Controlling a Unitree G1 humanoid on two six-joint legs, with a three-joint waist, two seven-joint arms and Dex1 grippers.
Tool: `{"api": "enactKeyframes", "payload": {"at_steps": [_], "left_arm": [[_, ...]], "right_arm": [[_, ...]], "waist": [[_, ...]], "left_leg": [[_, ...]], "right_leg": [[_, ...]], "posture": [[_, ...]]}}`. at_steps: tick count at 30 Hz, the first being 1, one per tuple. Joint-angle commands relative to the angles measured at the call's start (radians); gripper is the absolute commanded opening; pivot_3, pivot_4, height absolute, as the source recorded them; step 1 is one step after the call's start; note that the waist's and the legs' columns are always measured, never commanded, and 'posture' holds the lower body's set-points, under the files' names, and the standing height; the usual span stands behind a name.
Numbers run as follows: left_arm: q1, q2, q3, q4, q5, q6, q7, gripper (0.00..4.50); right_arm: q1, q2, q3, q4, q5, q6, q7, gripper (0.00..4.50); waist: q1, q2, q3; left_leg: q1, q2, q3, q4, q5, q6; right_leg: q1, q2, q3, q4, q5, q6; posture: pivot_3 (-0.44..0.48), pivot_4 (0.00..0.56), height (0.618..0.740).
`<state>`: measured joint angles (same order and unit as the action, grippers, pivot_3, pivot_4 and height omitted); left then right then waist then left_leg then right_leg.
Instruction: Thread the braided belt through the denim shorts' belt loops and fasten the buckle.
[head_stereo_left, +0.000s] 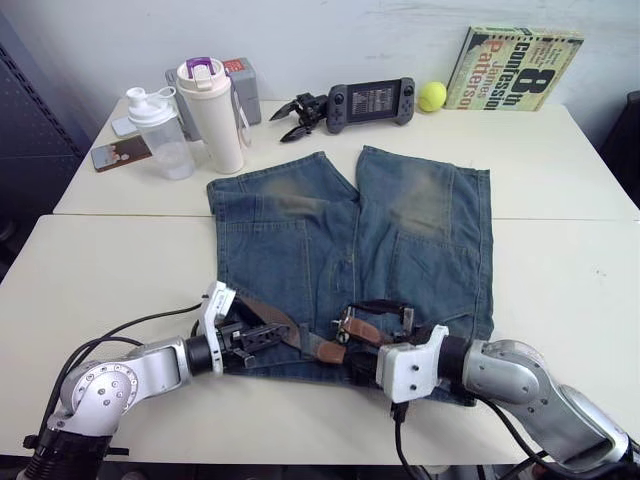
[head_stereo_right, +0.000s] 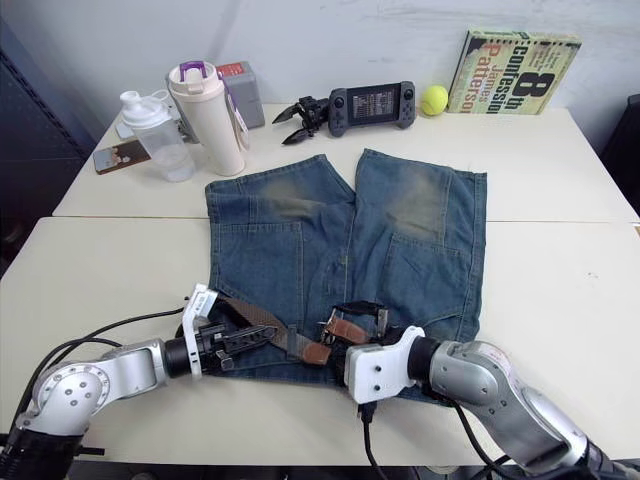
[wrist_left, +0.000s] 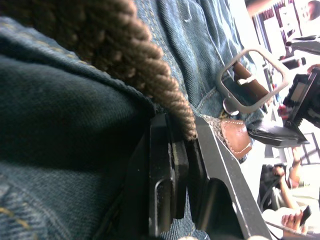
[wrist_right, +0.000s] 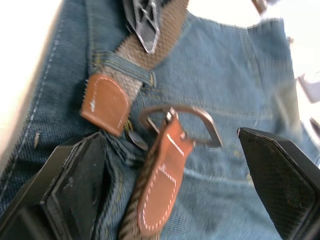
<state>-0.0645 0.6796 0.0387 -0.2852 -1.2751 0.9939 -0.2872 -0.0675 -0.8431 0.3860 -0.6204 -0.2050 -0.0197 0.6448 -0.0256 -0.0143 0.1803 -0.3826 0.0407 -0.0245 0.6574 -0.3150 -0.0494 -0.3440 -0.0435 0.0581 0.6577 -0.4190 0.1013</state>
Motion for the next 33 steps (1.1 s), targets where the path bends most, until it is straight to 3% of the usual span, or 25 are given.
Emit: {"api": "enactKeyframes", "payload": {"at_steps": [1, 17, 20, 26, 28, 29, 33], "left_arm": [[-0.006, -0.011, 0.008, -0.019, 0.016, 0.024, -0.036, 0.00], [-0.003, -0.051, 0.058, -0.029, 0.037, 0.089, -0.038, 0.00], [-0.002, -0.056, 0.068, -0.029, 0.036, 0.099, -0.031, 0.00], [0.005, -0.067, 0.079, -0.041, 0.036, 0.109, -0.023, 0.00], [0.008, -0.069, 0.085, -0.042, 0.035, 0.111, -0.021, 0.00], [0.008, -0.070, 0.087, -0.042, 0.035, 0.112, -0.019, 0.00], [0.011, -0.075, 0.096, -0.044, 0.037, 0.117, -0.014, 0.00]], "right_arm": [[0.016, 0.014, -0.012, 0.002, -0.042, -0.087, 0.001, 4.46], [-0.022, 0.150, -0.002, 0.058, -0.160, -0.183, 0.010, 4.46], [-0.035, 0.160, -0.005, 0.052, -0.158, -0.184, 0.020, 3.67], [-0.043, 0.164, 0.002, 0.054, -0.159, -0.206, 0.039, 0.97], [-0.047, 0.161, 0.006, 0.054, -0.161, -0.213, 0.048, 0.28], [-0.047, 0.161, 0.006, 0.055, -0.159, -0.214, 0.051, 0.06], [-0.050, 0.161, 0.008, 0.058, -0.150, -0.217, 0.069, 0.06]], "waist": [[0.000, 0.000, 0.000], [-0.001, 0.000, 0.000], [-0.002, 0.000, 0.000], [-0.002, 0.000, 0.000], [-0.002, 0.000, 0.000], [-0.002, 0.000, 0.000], [-0.002, 0.000, 0.000]], "left_leg": [[0.000, 0.000, 0.000, 0.000, 0.000, 0.000], [0.000, 0.000, -0.001, 0.001, 0.000, 0.000], [0.000, 0.000, -0.001, 0.001, 0.000, 0.000], [0.000, 0.000, -0.001, 0.001, 0.000, 0.000], [0.000, 0.000, -0.001, 0.001, 0.000, 0.000], [0.000, 0.000, -0.001, 0.001, 0.000, 0.000], [0.000, 0.000, -0.001, 0.001, 0.000, 0.000]], "right_leg": [[0.000, 0.000, 0.000, 0.000, 0.000, 0.000], [0.000, 0.000, -0.001, 0.001, 0.000, 0.000], [0.000, 0.000, -0.001, 0.002, 0.000, 0.000], [0.000, 0.000, -0.001, 0.002, 0.000, 0.000], [0.000, 0.000, -0.001, 0.002, 0.000, 0.000], [0.000, 0.000, -0.001, 0.002, 0.000, 0.000], [0.000, 0.000, -0.001, 0.002, 0.000, 0.000]], "posture": [[0.000, 0.150, 0.739], [0.000, 0.150, 0.739], [0.000, 0.150, 0.739], [0.000, 0.150, 0.739], [0.000, 0.150, 0.739], [0.000, 0.150, 0.739], [0.000, 0.150, 0.739]]}}
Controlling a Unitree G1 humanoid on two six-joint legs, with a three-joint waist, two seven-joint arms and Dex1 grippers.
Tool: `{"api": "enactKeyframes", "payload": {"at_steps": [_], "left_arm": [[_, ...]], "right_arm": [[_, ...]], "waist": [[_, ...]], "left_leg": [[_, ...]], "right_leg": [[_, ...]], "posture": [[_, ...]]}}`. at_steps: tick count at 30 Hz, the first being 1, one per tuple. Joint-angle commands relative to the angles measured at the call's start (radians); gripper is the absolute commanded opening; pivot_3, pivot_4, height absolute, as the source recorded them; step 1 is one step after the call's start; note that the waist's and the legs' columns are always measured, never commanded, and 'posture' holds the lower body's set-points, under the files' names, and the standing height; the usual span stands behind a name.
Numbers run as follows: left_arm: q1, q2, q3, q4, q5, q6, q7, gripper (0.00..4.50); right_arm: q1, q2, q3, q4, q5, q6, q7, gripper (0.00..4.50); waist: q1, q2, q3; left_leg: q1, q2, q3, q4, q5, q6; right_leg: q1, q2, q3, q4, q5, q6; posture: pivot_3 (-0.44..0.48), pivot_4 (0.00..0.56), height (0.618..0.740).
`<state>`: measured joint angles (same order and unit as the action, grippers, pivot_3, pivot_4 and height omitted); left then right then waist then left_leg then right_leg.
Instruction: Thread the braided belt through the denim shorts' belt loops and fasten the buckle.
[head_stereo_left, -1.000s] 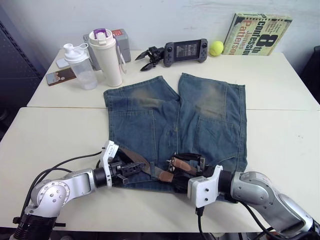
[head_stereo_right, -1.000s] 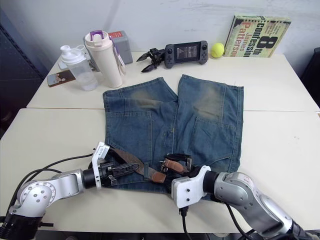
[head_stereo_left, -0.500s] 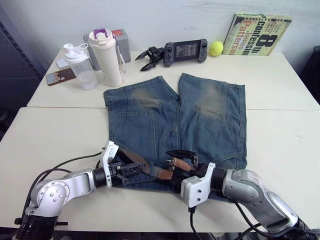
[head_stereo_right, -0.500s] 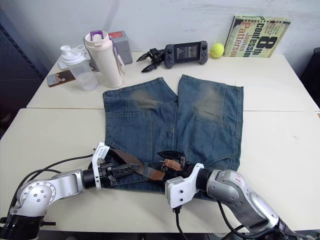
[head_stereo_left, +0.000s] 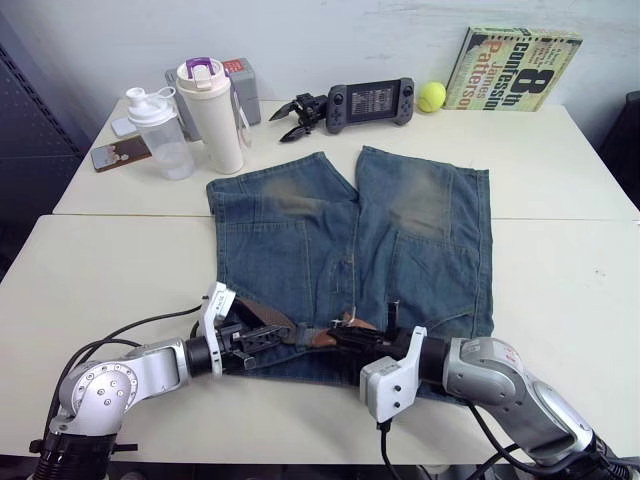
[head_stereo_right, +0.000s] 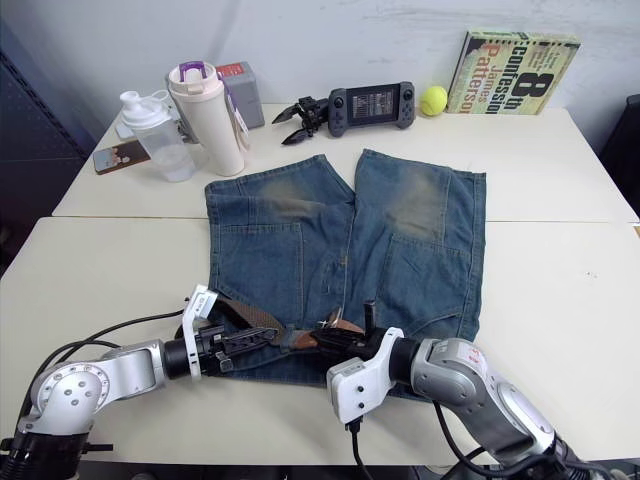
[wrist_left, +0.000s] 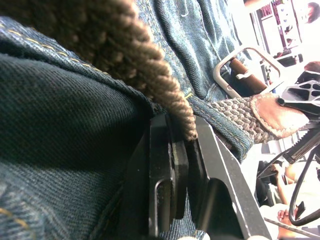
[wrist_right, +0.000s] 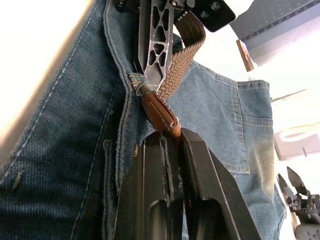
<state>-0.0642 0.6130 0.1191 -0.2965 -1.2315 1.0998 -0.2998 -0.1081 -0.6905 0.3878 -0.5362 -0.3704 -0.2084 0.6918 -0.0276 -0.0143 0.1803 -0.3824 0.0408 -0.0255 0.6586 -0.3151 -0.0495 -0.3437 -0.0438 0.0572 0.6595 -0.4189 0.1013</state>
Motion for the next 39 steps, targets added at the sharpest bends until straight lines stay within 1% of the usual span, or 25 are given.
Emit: {"api": "enactKeyframes", "payload": {"at_steps": [1, 5, 9, 12, 17, 28, 39], "left_arm": [[0.012, -0.010, 0.019, -0.033, -0.008, 0.012, 0.001, 0.00], [0.015, -0.011, 0.025, -0.034, -0.007, 0.014, 0.003, 0.00], [0.018, -0.018, 0.033, -0.037, -0.005, 0.018, 0.006, 0.00], [0.018, -0.022, 0.036, -0.038, -0.005, 0.020, 0.009, 0.00], [0.019, -0.019, 0.038, -0.039, -0.004, 0.023, 0.006, 0.00], [0.021, -0.021, 0.038, -0.040, -0.003, 0.031, 0.002, 0.00], [0.027, -0.023, 0.037, -0.044, -0.006, 0.035, 0.003, 0.00]], "right_arm": [[-0.010, 0.009, 0.005, -0.025, 0.019, -0.027, 0.025, 0.06], [-0.011, 0.011, 0.005, -0.021, 0.030, -0.020, 0.039, 0.06], [-0.005, 0.026, -0.005, -0.028, 0.038, 0.027, 0.051, 0.06], [0.002, 0.033, -0.008, -0.034, 0.050, 0.040, 0.063, 1.19], [0.007, 0.023, -0.016, -0.042, 0.044, 0.011, 0.067, 3.53], [-0.029, 0.026, -0.039, -0.032, 0.031, -0.004, 0.058, 3.53], [-0.063, 0.028, -0.066, -0.042, 0.061, 0.014, 0.088, 3.53]], "waist": [[0.000, 0.000, 0.000], [0.000, 0.000, 0.000], [0.000, 0.000, 0.000], [0.000, 0.000, 0.000], [0.000, 0.000, 0.000], [0.000, 0.000, 0.000], [0.000, 0.000, 0.000]], "left_leg": [[0.000, 0.000, 0.000, 0.000, 0.000, 0.000], [0.000, 0.000, 0.000, 0.000, 0.000, 0.000], [0.000, 0.000, 0.000, 0.000, 0.000, 0.000], [0.000, 0.000, 0.000, 0.000, 0.000, 0.000], [0.000, 0.000, 0.000, 0.000, 0.000, 0.000], [0.000, 0.000, 0.000, 0.001, 0.000, 0.000], [0.000, 0.000, 0.000, 0.001, 0.000, 0.000]], "right_leg": [[0.000, 0.000, 0.000, 0.000, 0.000, 0.000], [0.000, 0.000, 0.000, 0.000, 0.000, 0.000], [0.000, 0.000, 0.000, 0.000, 0.000, 0.000], [0.000, 0.000, 0.000, 0.000, 0.000, 0.000], [0.000, 0.000, 0.000, 0.000, 0.000, 0.000], [0.000, 0.000, 0.000, 0.001, 0.000, 0.000], [0.000, 0.000, 0.000, 0.001, 0.000, 0.000]], "posture": [[0.000, 0.150, 0.739], [0.000, 0.150, 0.739], [0.000, 0.150, 0.739], [0.000, 0.150, 0.739], [0.000, 0.150, 0.739], [0.000, 0.150, 0.739], [0.000, 0.150, 0.739]]}}
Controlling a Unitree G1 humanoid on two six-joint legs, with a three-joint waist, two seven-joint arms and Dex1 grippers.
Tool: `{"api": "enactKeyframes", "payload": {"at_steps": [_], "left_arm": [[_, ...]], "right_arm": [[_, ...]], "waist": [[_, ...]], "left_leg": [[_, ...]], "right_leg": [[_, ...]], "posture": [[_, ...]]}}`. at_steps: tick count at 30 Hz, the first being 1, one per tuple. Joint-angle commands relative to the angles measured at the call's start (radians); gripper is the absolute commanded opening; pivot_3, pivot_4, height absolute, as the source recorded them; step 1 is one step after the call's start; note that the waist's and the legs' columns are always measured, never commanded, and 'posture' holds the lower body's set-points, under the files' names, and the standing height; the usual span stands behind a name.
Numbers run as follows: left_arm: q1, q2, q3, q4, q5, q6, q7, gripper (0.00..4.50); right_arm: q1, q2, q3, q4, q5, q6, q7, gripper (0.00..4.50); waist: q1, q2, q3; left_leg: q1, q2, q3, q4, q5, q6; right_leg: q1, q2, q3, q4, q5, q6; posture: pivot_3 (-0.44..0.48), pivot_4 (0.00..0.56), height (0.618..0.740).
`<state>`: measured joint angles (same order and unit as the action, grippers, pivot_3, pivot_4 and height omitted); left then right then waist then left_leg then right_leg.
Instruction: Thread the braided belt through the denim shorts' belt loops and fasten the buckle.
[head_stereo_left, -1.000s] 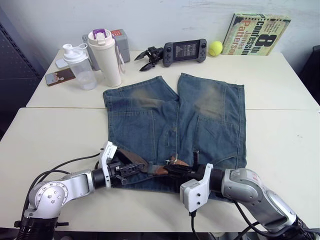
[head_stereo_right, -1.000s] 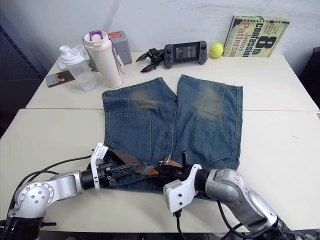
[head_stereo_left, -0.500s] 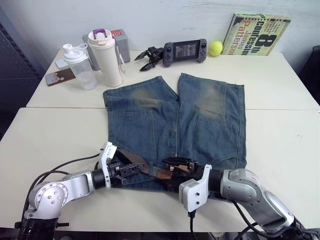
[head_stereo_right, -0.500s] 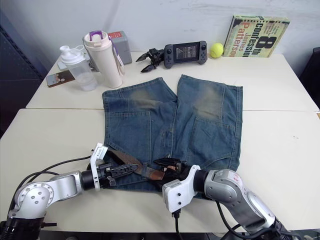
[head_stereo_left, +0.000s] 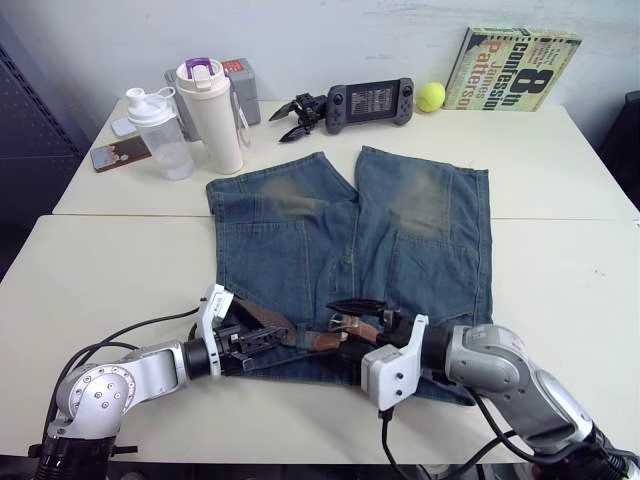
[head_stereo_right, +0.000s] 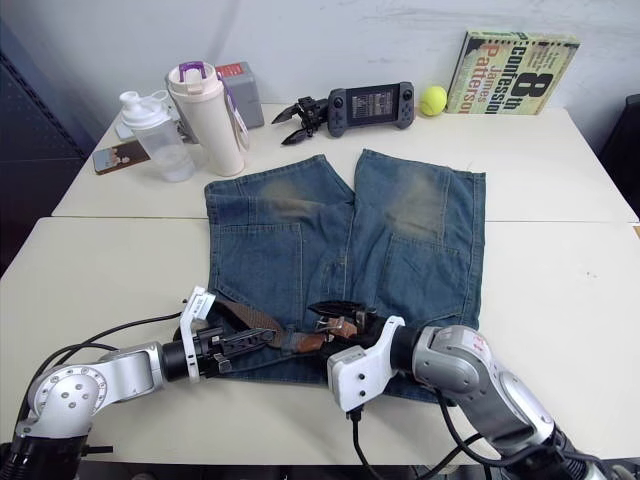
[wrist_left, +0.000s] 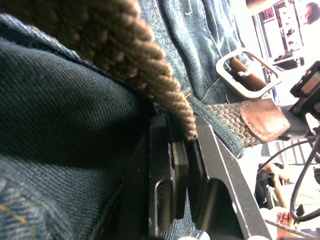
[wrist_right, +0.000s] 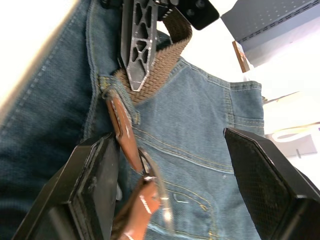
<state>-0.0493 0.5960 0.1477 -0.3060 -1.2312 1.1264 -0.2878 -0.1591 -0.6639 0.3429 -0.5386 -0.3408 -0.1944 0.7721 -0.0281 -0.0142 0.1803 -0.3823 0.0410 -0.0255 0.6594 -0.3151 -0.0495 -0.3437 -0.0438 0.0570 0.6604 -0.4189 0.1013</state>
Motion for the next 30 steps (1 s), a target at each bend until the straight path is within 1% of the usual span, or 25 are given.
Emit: {"api": "enactKeyframes", "payload": {"at_steps": [1, 8, 9, 10, 11, 12, 13, 16, 30], "left_arm": [[0.012, -0.006, 0.008, -0.035, -0.006, 0.008, -0.009, 0.00], [0.011, -0.011, 0.012, -0.034, -0.007, 0.009, -0.003, 0.00], [0.011, -0.012, 0.013, -0.034, -0.007, 0.009, -0.003, 0.00], [0.011, -0.011, 0.013, -0.034, -0.005, 0.009, -0.003, 0.00], [0.011, -0.012, 0.013, -0.034, -0.004, 0.009, -0.002, 0.00], [0.010, -0.012, 0.013, -0.034, -0.004, 0.009, -0.002, 0.00], [0.010, -0.013, 0.014, -0.034, -0.004, 0.009, -0.001, 0.00], [0.010, -0.014, 0.016, -0.034, -0.002, 0.009, 0.000, 0.00], [-0.001, -0.020, 0.029, -0.028, -0.013, 0.009, 0.013, 0.00]], "right_arm": [[-0.014, 0.003, -0.018, -0.040, 0.031, 0.000, 0.011, 3.53], [-0.024, 0.012, 0.006, -0.031, 0.025, -0.013, 0.021, 3.53], [-0.024, 0.013, 0.007, -0.030, 0.025, -0.014, 0.023, 3.04], [-0.024, 0.013, 0.008, -0.029, 0.025, -0.016, 0.024, 2.82], [-0.024, 0.013, 0.008, -0.028, 0.027, -0.018, 0.025, 2.32], [-0.025, 0.013, 0.009, -0.027, 0.028, -0.020, 0.026, 1.92], [-0.025, 0.014, 0.009, -0.027, 0.028, -0.022, 0.027, 1.29], [-0.025, 0.013, 0.015, -0.030, 0.028, -0.026, 0.033, 0.02], [-0.013, 0.013, 0.035, -0.014, 0.022, 0.007, 0.078, 0.02]], "waist": [[0.000, 0.000, 0.000], [0.000, 0.000, 0.000], [0.000, 0.000, 0.000], [0.000, 0.000, 0.000], [0.000, 0.000, 0.000], [0.000, 0.000, 0.000], [0.000, 0.000, 0.000], [0.000, 0.000, 0.000], [0.000, 0.000, 0.000]], "left_leg": [[0.000, 0.000, 0.000, 0.000, 0.000, 0.000], [0.000, 0.000, 0.000, 0.000, 0.000, 0.000], [0.000, 0.000, 0.000, 0.000, 0.000, 0.000], [0.000, 0.000, 0.000, 0.000, 0.000, 0.000], [0.000, 0.000, 0.000, 0.000, 0.000, 0.000], [0.000, 0.000, 0.000, 0.000, 0.000, 0.000], [0.000, 0.000, 0.000, 0.000, 0.000, 0.000], [0.000, 0.000, 0.000, 0.000, 0.000, 0.000], [0.000, 0.000, 0.000, 0.000, 0.000, 0.000]], "right_leg": [[0.000, 0.000, 0.000, 0.000, 0.000, 0.000], [0.000, 0.000, 0.000, 0.000, 0.000, 0.000], [0.000, 0.000, 0.000, 0.000, 0.000, 0.000], [0.000, 0.000, 0.000, 0.000, 0.000, 0.000], [0.000, 0.000, 0.000, 0.000, 0.000, 0.000], [0.000, 0.000, 0.000, 0.000, 0.000, 0.000], [0.000, 0.000, 0.000, 0.000, 0.000, 0.000], [0.000, 0.000, 0.000, 0.000, 0.000, 0.000], [0.000, 0.000, 0.000, 0.000, 0.000, 0.000]], "posture": [[0.000, 0.150, 0.739], [0.000, 0.150, 0.739], [0.000, 0.150, 0.739], [0.000, 0.150, 0.739], [0.000, 0.150, 0.739], [0.000, 0.150, 0.739], [0.000, 0.150, 0.739], [0.000, 0.150, 0.739], [0.000, 0.150, 0.739]]}}
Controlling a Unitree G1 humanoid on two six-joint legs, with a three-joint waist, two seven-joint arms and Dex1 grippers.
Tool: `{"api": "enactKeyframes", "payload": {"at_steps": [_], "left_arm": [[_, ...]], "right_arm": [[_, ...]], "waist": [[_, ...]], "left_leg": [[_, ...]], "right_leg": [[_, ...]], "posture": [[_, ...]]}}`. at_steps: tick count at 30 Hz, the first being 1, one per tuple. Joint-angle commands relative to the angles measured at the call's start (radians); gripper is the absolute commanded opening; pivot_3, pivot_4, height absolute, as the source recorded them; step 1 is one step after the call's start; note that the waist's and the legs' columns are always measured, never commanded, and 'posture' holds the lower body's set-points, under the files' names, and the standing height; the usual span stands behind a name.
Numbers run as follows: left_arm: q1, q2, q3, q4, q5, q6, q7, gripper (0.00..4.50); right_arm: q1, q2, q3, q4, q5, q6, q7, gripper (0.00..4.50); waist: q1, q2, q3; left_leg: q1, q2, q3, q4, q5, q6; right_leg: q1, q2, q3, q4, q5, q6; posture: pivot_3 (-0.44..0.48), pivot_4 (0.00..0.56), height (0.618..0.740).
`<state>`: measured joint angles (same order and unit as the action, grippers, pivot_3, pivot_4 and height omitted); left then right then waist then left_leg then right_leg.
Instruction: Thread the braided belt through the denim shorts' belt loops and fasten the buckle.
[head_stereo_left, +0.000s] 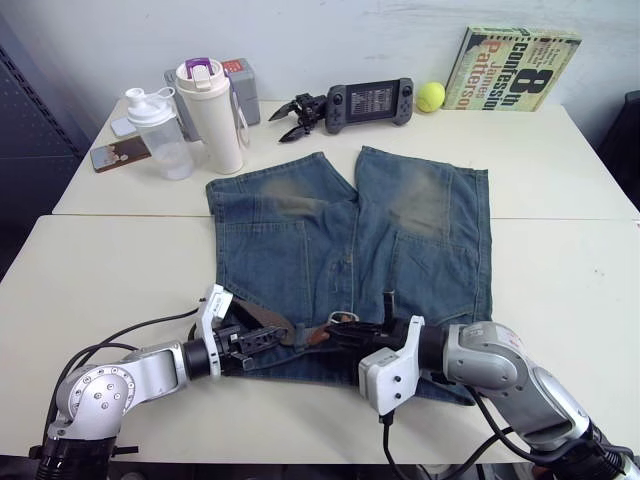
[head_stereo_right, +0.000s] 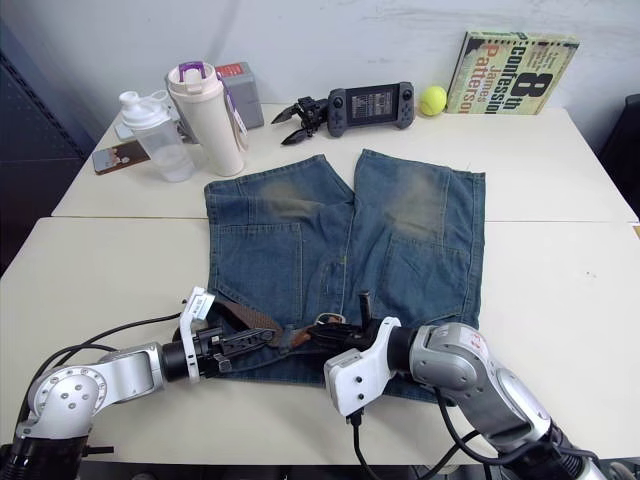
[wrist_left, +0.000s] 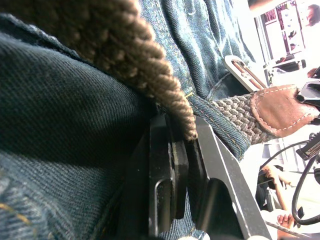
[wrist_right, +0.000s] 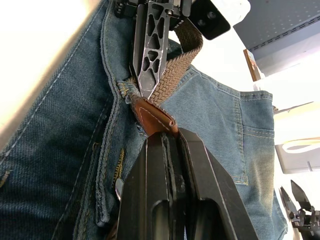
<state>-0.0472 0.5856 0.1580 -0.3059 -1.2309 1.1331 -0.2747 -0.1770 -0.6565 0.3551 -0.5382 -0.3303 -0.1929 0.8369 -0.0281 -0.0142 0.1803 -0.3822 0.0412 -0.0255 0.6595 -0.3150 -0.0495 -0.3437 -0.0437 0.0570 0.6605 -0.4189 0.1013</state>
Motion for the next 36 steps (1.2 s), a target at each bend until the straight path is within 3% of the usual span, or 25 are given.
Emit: {"api": "enactKeyframes", "payload": {"at_steps": [1, 3, 4, 5, 9, 15, 19, 20, 23, 34, 36], "left_arm": [[-0.003, -0.011, 0.020, -0.028, -0.015, 0.003, 0.001, 0.00], [-0.003, -0.011, 0.021, -0.028, -0.015, 0.003, 0.003, 0.00], [-0.002, -0.011, 0.022, -0.029, -0.017, 0.003, 0.004, 0.00], [-0.001, -0.011, 0.023, -0.030, -0.018, 0.003, 0.005, 0.00], [0.001, -0.013, 0.027, -0.033, -0.017, 0.005, 0.008, 0.00], [0.005, -0.015, 0.033, -0.036, -0.018, 0.009, 0.010, 0.00], [0.008, -0.017, 0.034, -0.038, -0.018, 0.013, 0.009, 0.00], [0.008, -0.018, 0.034, -0.038, -0.018, 0.014, 0.009, 0.00], [0.009, -0.017, 0.034, -0.039, -0.016, 0.017, 0.006, 0.00], [-0.003, -0.015, 0.031, -0.042, -0.015, 0.015, -0.004, 0.00], [-0.005, -0.019, 0.046, -0.060, -0.037, 0.003, -0.017, 0.85]], "right_arm": [[0.004, 0.010, 0.027, -0.009, 0.009, 0.007, 0.013, 0.02], [0.000, 0.013, 0.031, 0.001, 0.004, 0.005, 0.010, 0.02], [-0.004, 0.016, 0.032, 0.009, -0.003, 0.000, 0.003, 0.77], [-0.007, 0.018, 0.033, 0.014, -0.008, -0.003, -0.003, 1.04], [-0.014, 0.020, 0.038, 0.025, -0.013, -0.012, -0.007, 2.96], [-0.017, 0.024, 0.038, 0.024, -0.012, -0.025, -0.008, 2.96], [-0.019, 0.030, 0.030, 0.018, -0.010, -0.028, -0.016, 1.83], [-0.021, 0.031, 0.029, 0.013, -0.007, -0.025, -0.015, 1.22], [-0.027, 0.032, 0.025, 0.005, -0.004, -0.021, -0.012, 0.06], [-0.032, 0.026, 0.027, 0.005, -0.009, 0.010, 0.012, 0.06], [-0.036, 0.023, 0.017, 0.009, 0.000, 0.014, 0.015, 0.00]], "waist": [[0.000, 0.000, 0.000], [0.000, 0.000, 0.000], [0.000, 0.000, 0.000], [0.000, 0.000, 0.000], [0.000, 0.000, 0.000], [0.000, 0.000, 0.000], [0.000, 0.000, 0.000], [0.000, 0.000, 0.000], [0.000, 0.000, 0.000], [0.000, 0.000, 0.000], [0.000, 0.000, 0.000]], "left_leg": [[0.000, 0.000, 0.000, 0.000, 0.000, 0.000], [0.000, 0.000, 0.000, 0.000, 0.000, 0.000], [0.000, 0.000, 0.000, 0.000, 0.000, 0.000], [0.000, 0.000, 0.000, 0.000, 0.000, 0.000], [0.000, 0.000, 0.000, 0.000, 0.000, 0.000], [0.000, 0.000, 0.000, 0.000, 0.000, 0.000], [0.000, 0.000, 0.000, 0.000, 0.000, 0.000], [0.000, 0.000, 0.000, 0.000, 0.000, 0.000], [0.000, 0.000, 0.000, 0.000, 0.000, 0.000], [0.000, 0.000, 0.000, 0.000, 0.000, 0.000], [0.000, 0.000, 0.000, 0.000, 0.000, 0.000]], "right_leg": [[0.000, 0.000, 0.000, 0.000, 0.000, 0.000], [0.000, 0.000, 0.000, 0.000, 0.000, 0.000], [0.000, 0.000, 0.000, 0.000, 0.000, 0.000], [0.000, 0.000, 0.000, 0.000, 0.000, 0.000], [0.000, 0.000, 0.000, 0.000, 0.000, 0.000], [0.000, 0.000, 0.000, 0.000, 0.000, 0.000], [0.000, 0.000, 0.000, 0.000, 0.000, 0.000], [0.000, 0.000, 0.000, 0.000, 0.000, 0.000], [0.000, 0.000, 0.000, 0.000, 0.000, 0.000], [0.000, 0.000, 0.000, 0.000, 0.000, 0.000], [0.000, 0.000, 0.000, 0.000, 0.000, 0.000]], "posture": [[0.000, 0.150, 0.739], [0.000, 0.150, 0.739], [0.000, 0.150, 0.739], [0.000, 0.150, 0.739], [0.000, 0.150, 0.739], [0.000, 0.150, 0.739], [0.000, 0.150, 0.739], [0.000, 0.150, 0.739], [0.000, 0.150, 0.739], [0.000, 0.150, 0.739], [0.000, 0.150, 0.739]]}}
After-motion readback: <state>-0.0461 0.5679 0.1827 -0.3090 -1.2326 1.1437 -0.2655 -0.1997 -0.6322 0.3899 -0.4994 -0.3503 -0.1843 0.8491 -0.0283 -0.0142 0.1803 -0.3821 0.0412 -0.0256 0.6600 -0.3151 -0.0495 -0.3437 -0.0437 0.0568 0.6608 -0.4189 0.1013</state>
